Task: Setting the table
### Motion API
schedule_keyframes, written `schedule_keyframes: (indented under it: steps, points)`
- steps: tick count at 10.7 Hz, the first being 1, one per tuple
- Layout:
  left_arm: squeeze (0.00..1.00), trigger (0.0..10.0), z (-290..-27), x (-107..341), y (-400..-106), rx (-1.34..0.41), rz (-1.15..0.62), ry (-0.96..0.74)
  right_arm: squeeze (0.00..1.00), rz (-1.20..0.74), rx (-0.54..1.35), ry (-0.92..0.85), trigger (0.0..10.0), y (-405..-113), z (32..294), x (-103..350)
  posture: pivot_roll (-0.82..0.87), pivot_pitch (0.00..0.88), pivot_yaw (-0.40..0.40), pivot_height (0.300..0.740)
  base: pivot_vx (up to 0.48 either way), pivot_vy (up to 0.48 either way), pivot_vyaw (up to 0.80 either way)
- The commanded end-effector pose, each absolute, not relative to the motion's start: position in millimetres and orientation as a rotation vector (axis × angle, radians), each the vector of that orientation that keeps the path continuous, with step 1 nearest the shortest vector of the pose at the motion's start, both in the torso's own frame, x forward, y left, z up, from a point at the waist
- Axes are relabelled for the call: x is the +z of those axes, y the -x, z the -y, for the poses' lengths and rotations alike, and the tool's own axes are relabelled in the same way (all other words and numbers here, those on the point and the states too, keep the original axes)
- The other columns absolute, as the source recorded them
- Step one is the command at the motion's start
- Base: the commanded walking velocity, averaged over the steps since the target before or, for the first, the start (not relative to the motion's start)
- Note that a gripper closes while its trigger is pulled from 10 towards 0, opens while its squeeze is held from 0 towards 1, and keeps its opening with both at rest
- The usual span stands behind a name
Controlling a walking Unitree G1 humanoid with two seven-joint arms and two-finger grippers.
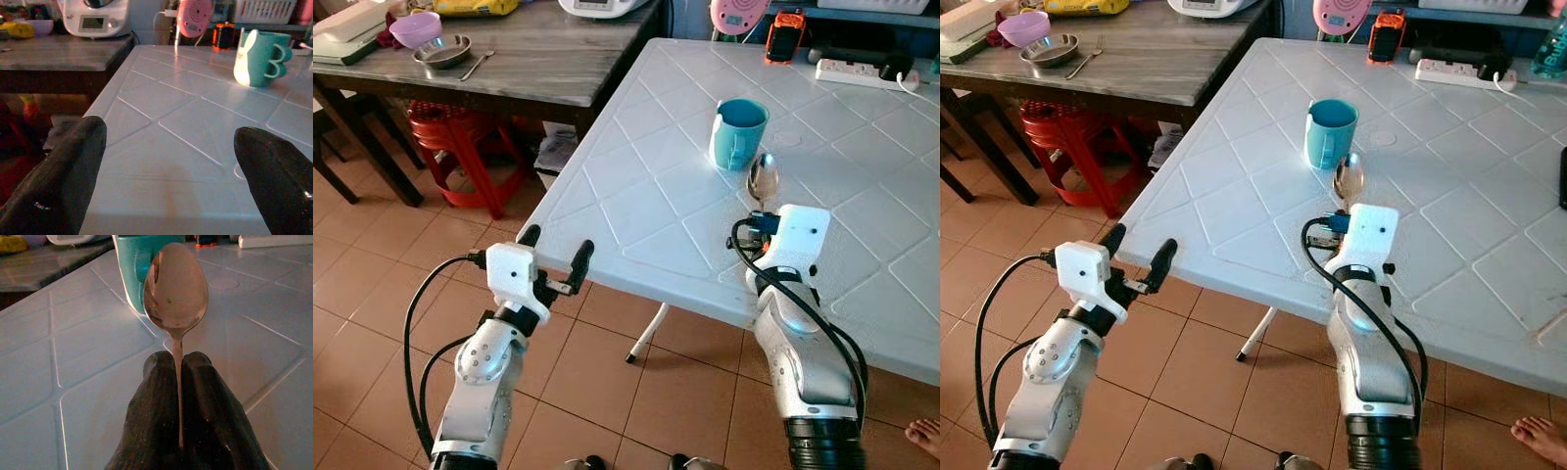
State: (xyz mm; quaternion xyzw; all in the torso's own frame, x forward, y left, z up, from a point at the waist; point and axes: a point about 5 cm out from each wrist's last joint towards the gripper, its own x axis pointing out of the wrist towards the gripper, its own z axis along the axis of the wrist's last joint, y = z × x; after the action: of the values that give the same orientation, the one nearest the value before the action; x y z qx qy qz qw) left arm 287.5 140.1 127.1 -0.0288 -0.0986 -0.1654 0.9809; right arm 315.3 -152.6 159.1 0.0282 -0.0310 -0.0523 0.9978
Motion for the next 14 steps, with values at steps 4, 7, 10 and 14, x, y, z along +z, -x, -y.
schedule_keyframes:
  steps: [4,7,10,14]
  points:
    - [0.0,10.0,-141.2,128.3,-289.2,-0.334,0.21,0.041,0.0,0.15,-0.069,0.008,10.0,-305.2,150.2,166.9,-0.09,0.161,0.089,0.74,0.0,0.072,0.0]
    - [0.0,10.0,-139.6,129.2,-289.3,-0.344,0.213,0.039,0.0,0.149,-0.074,-0.014,10.0,-304.9,147.6,165.5,-0.09,0.159,0.097,0.74,0.0,0.337,-0.49]
    - [0.0,10.0,-140.8,129.5,-288.3,-0.351,0.213,0.031,0.0,0.148,-0.07,-0.02,10.0,-303.9,147.2,164.0,-0.08,0.16,0.1,0.74,0.0,0.343,-0.19]
    - [0.0,10.0,-136.5,127.4,-287.7,-0.36,0.213,0.031,0.0,0.166,-0.071,-0.03,10.0,-305.0,145.8,165.8,-0.08,0.158,0.106,0.74,0.0,0.358,0.0]
